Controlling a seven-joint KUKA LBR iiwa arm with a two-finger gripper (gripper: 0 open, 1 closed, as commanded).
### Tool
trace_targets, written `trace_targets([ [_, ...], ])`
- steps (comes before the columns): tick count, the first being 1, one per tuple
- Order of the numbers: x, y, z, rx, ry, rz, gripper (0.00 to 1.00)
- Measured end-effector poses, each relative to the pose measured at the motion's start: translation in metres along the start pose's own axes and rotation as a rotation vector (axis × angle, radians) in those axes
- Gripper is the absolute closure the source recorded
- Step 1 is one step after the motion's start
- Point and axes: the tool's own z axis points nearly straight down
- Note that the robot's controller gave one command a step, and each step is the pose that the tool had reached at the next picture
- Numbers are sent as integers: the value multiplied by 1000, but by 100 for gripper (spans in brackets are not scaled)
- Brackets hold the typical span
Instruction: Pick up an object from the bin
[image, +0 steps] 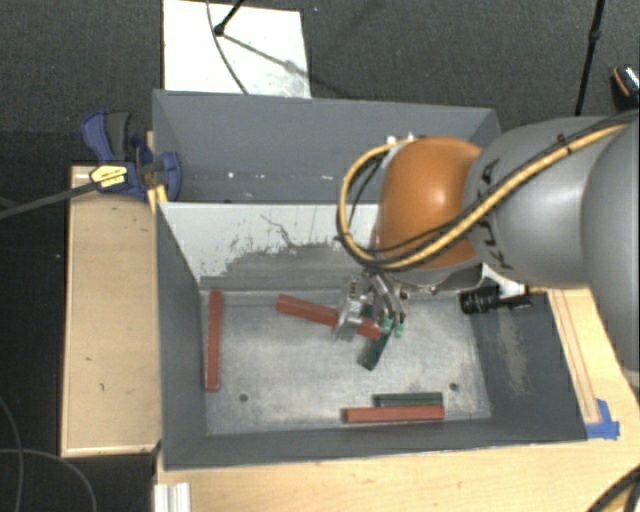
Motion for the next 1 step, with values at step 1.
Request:
trace_targets([
  [1,-2,1,-40,0,0,-4,100],
])
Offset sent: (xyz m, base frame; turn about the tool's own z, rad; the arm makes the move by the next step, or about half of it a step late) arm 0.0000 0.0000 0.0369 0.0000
